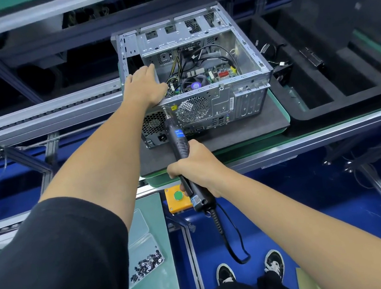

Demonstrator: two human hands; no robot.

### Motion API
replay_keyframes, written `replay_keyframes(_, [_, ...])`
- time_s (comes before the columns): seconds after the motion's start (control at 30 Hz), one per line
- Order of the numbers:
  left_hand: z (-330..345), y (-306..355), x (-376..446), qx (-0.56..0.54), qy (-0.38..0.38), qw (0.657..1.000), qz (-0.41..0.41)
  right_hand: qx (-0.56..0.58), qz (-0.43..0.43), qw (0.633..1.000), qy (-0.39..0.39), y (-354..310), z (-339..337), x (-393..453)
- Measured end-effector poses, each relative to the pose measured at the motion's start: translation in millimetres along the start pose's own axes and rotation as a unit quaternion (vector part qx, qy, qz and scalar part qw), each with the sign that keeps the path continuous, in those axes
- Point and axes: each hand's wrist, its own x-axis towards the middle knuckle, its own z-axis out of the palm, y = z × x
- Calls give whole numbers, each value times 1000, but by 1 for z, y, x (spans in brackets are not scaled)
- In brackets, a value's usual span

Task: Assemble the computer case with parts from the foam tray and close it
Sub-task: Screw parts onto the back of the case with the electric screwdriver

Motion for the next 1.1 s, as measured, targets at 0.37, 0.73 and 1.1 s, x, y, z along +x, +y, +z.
replay_keyframes(0.37, [-1, 0, 2, -10, 51, 999, 13, -14, 1, 1000, 6, -3, -2, 1])
replay_keyframes(0.73, [-2, 2, 0, -26, 60, 998, 8, -9, 6, 1000, 9, -6, 2, 4])
replay_keyframes(1.1, [0, 3, -1, -22, 59, 998, 13, -67, -15, 997, 31, -10, 3, 1])
